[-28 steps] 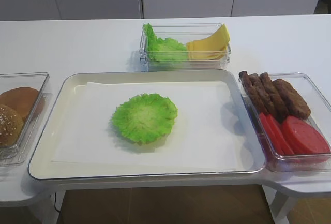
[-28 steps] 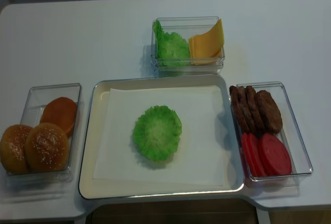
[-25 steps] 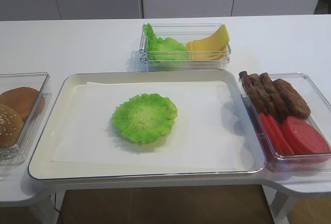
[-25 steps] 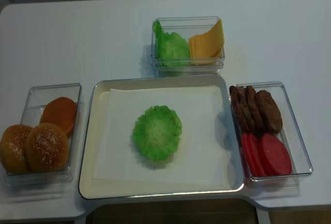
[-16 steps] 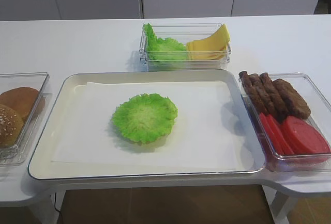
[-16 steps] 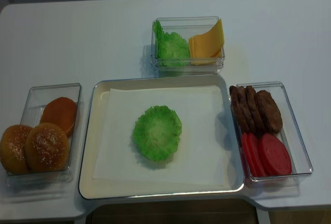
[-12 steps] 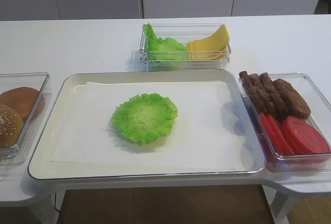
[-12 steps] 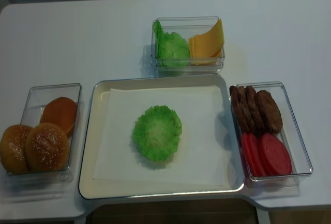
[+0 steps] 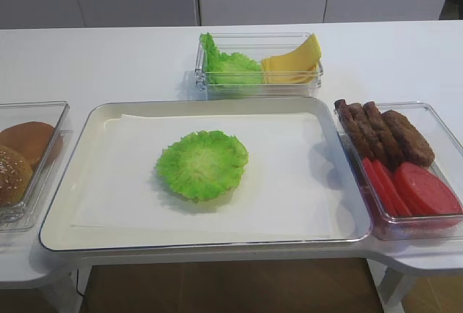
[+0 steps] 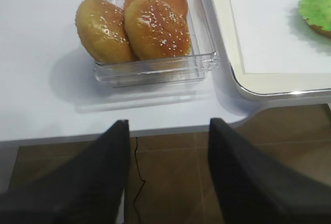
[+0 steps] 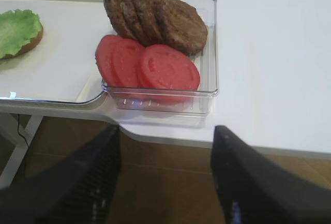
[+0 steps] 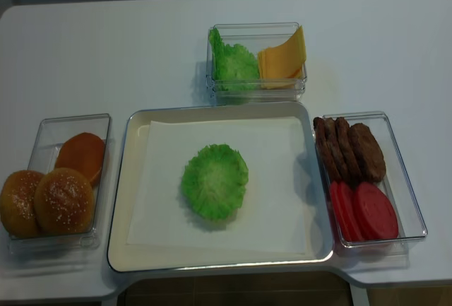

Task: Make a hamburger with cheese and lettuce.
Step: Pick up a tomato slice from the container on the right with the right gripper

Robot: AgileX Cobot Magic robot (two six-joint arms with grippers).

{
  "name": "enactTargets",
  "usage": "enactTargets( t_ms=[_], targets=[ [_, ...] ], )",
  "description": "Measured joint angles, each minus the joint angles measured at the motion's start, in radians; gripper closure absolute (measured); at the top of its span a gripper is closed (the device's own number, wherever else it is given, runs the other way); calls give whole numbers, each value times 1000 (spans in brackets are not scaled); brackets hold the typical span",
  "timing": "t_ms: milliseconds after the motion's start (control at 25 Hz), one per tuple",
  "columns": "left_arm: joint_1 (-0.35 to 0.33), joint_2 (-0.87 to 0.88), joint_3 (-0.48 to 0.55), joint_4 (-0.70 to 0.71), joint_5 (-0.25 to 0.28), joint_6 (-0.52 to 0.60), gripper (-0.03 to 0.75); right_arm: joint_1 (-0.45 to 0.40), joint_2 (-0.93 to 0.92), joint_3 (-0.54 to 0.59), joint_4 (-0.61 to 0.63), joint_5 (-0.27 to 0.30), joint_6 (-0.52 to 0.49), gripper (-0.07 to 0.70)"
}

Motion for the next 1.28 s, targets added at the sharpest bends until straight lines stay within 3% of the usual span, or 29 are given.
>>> enactTargets(
  t_ms=[400,800,1000,1280],
  targets=[
    [0,0,0,0,0,0,353,0,0,0,0,0,0,311],
    [0,0,0,0,0,0,356,0,0,-10,-8,-7,48,316],
    [0,0,0,0,0,0,357,0,26,-89,56,26,141,281],
    [0,0,0,0,0,0,357,0,285,-246,74,49,166,276]
  ],
)
